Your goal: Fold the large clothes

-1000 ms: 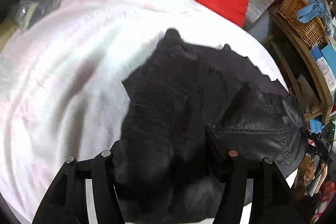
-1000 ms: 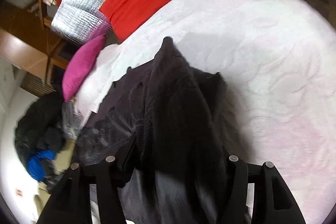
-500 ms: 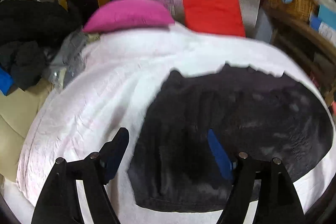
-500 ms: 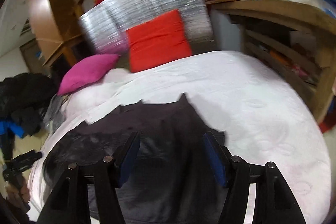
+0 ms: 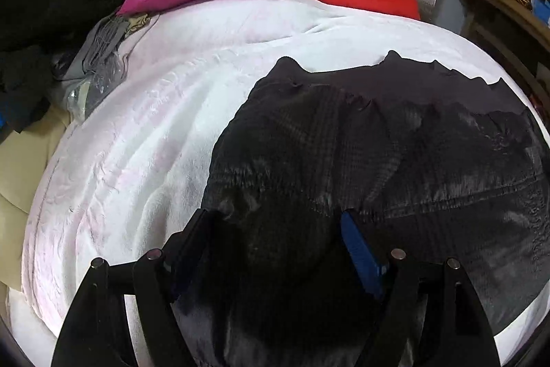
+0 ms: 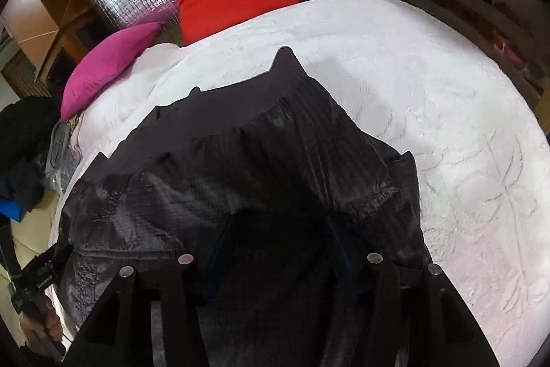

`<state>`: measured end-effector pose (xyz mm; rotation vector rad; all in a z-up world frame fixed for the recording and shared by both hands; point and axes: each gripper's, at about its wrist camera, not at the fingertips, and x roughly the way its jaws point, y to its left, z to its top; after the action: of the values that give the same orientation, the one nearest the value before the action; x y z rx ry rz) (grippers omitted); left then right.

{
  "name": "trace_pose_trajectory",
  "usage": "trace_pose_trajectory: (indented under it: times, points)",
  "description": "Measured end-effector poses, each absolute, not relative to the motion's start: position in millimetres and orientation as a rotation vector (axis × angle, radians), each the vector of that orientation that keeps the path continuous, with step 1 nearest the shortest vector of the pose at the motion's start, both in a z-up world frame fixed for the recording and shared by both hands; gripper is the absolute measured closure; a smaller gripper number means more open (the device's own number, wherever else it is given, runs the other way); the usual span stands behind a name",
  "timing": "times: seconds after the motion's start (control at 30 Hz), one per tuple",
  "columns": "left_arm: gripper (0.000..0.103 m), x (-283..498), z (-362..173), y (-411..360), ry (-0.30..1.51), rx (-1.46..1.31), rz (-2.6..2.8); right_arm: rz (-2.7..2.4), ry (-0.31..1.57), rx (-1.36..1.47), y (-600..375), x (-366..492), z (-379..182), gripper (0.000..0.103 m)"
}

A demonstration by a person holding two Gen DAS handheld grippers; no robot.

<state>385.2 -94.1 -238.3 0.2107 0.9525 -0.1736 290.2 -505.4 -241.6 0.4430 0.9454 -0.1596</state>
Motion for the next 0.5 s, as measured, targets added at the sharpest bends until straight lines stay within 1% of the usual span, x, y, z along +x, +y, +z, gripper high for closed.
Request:
trace_pose_trajectory:
  times: [0.1, 0.23, 0.3, 0.4, 0.5]
  points:
    - [0.025, 379, -235, -97, 0.930, 0.242, -0.165, -0.156, 0.921, 0.407, -497, 280, -229, 0.047]
    - [0.025, 366, -226, -101, 0.875, 0.261, -0.178, -0.139, 0.783, 0.346, -486, 259, -197, 0.047]
    - [0.025, 361, -222, -102, 0.846, 0.267, -0.182, -0.157, 0.746, 0.335, -486, 260, -191, 0.047]
    - [0.025, 351, -214, -106, 0.794, 0.279, -0.192, -0.173, 0.754, 0.382, -495, 273, -195, 0.047]
    - [0.025, 348, -211, -108, 0.770, 0.294, -0.196, -0.189, 0.817, 0.439, -503, 291, -214, 0.047]
